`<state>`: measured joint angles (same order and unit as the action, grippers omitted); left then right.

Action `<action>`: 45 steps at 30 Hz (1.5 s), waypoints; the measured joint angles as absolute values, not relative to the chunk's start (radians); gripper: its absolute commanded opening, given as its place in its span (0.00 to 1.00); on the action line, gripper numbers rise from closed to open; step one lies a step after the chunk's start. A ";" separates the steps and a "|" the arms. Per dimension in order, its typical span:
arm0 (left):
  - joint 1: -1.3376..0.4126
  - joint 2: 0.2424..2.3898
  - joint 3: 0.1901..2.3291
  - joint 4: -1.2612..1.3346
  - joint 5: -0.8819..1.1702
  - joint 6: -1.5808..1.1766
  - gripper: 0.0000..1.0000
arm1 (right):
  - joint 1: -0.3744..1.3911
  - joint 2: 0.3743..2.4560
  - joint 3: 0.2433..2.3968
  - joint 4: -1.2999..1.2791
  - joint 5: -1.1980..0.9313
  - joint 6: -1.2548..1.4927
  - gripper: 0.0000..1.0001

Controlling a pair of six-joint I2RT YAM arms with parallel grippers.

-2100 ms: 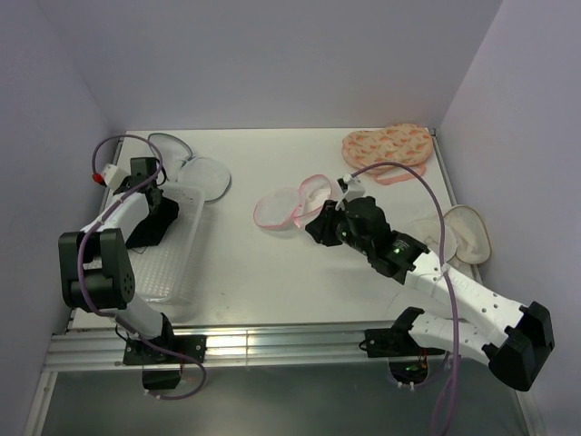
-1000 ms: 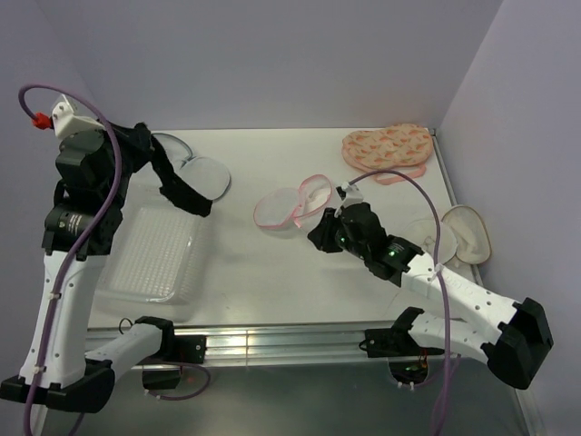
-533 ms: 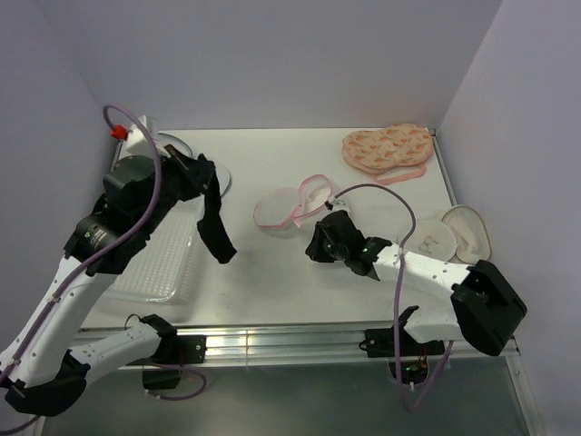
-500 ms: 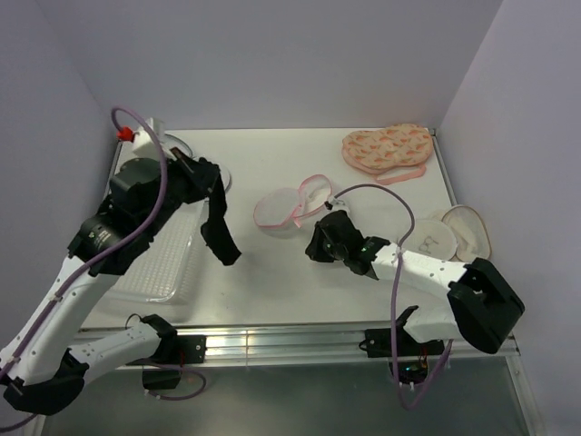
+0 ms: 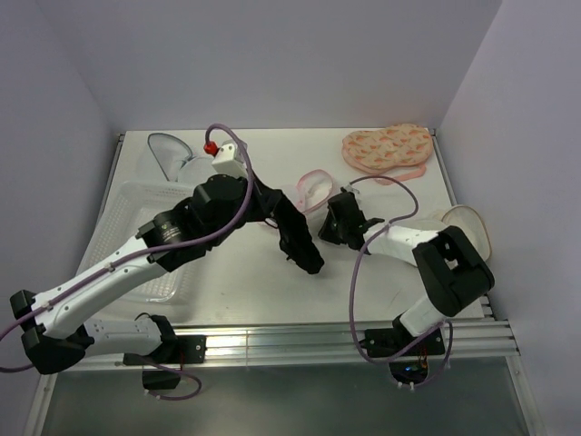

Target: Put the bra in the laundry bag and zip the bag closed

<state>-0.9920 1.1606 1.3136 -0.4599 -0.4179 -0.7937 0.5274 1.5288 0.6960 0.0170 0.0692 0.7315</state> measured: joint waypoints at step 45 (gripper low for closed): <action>-1.668 0.880 0.513 -0.757 -0.715 -1.808 0.54 | 0.680 1.188 0.482 0.065 -0.041 0.737 0.51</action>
